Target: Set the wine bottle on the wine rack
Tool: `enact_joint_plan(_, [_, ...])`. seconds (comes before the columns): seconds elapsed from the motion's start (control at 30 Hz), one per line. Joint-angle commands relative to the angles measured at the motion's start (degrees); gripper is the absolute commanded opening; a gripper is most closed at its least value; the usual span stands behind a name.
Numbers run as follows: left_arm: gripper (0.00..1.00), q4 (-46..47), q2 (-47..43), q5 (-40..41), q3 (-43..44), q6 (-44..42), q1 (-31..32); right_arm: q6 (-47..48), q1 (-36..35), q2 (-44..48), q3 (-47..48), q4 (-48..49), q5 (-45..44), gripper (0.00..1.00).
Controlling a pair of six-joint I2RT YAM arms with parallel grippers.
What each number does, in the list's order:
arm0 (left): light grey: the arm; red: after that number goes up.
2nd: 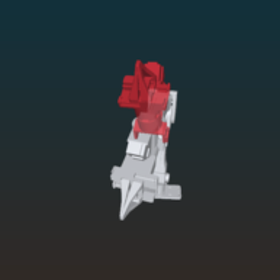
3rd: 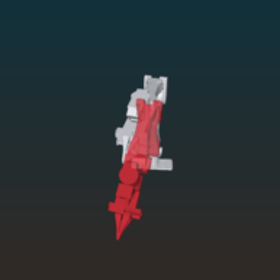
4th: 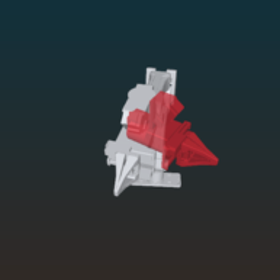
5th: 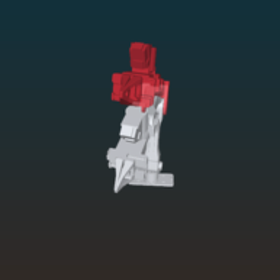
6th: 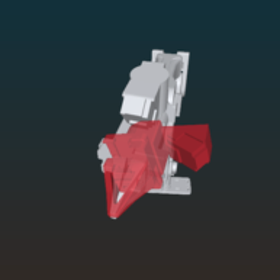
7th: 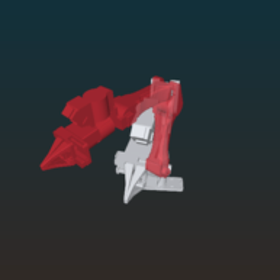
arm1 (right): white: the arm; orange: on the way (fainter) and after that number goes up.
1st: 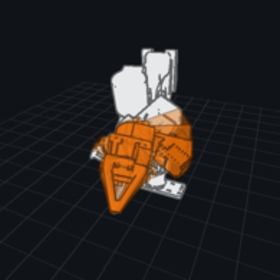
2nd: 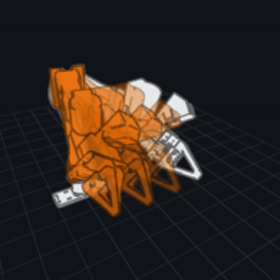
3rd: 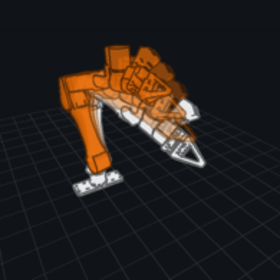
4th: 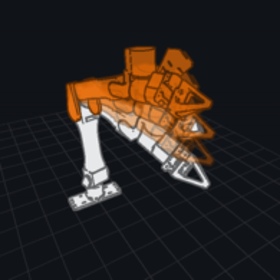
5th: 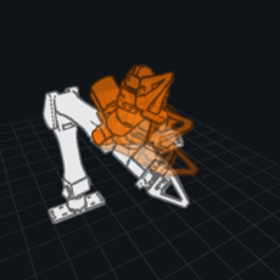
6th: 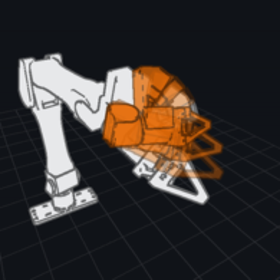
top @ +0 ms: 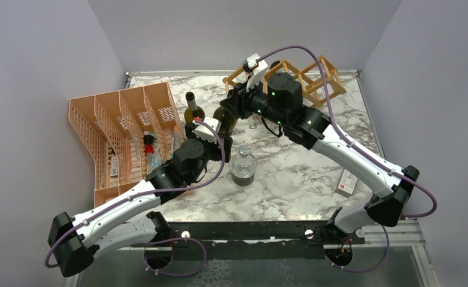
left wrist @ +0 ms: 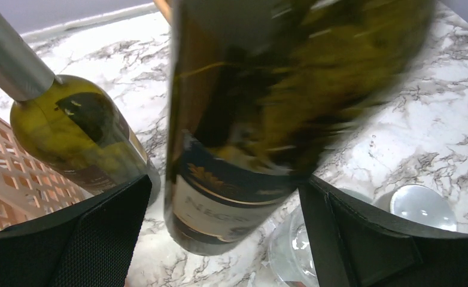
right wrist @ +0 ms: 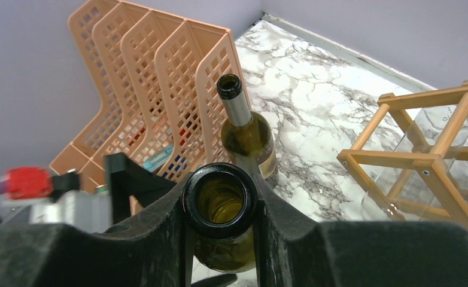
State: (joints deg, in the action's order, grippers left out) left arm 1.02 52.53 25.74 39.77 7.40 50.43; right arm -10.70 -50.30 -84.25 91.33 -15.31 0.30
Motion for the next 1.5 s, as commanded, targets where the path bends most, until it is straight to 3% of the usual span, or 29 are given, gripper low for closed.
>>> enact_joint_plan(0.0, [0.99,1.36,0.59,-7.22,1.97,3.44,-4.14,-3.01,-0.41,4.77,5.49,-0.32,1.74,0.01])
enact_joint_plan(0.13, [0.99,5.56,0.66,-9.48,0.97,3.10,-6.44,-3.44,-0.41,5.93,6.18,-1.99,3.30,0.01])
enact_joint_plan(0.5, [0.99,19.24,-2.33,-21.25,-4.90,-7.94,-6.75,-4.39,-0.41,10.81,5.61,-3.12,8.71,0.01])
enact_joint_plan(0.77, [0.97,21.32,-2.86,-31.25,-4.12,-16.72,-6.71,-4.67,-0.41,13.75,3.88,-3.93,12.71,0.01])
enact_joint_plan(0.97, [0.88,21.22,-2.72,-34.50,-2.85,-19.30,-6.74,-4.19,-0.41,15.37,3.15,-4.60,16.65,0.01])
enact_joint_plan(1.03, [0.78,21.22,-2.69,-35.71,-2.41,-19.83,-6.75,-3.79,-0.39,15.72,3.07,-5.52,17.16,0.01])
enact_joint_plan(1.13, [0.49,20.86,-2.40,-35.89,-1.60,-20.86,-6.78,-3.21,-0.40,16.48,2.83,-7.32,16.52,0.01])
enact_joint_plan(1.17, [0.38,20.79,-2.31,-35.81,-1.35,-21.46,-6.72,-3.22,-0.41,16.75,2.88,-8.12,16.07,0.01])
enact_joint_plan(1.23, [0.03,20.85,-1.99,-35.36,-0.72,-22.76,-6.73,-3.27,-0.41,17.27,2.93,-9.80,14.93,0.10])
enact_joint_plan(1.33, [0.00,21.55,-0.74,-34.96,1.88,-24.32,-6.76,-3.03,-0.41,19.06,1.95,-11.57,13.18,0.33])
enact_joint_plan(1.4, [0.00,21.96,0.86,-36.86,4.21,-26.87,-6.77,-2.29,-0.41,20.63,0.79,-12.64,11.83,0.54])
enact_joint_plan(1.47, [0.00,21.92,2.53,-38.79,6.26,-30.92,-6.70,-1.49,-0.41,22.60,-0.46,-13.80,10.74,0.63])
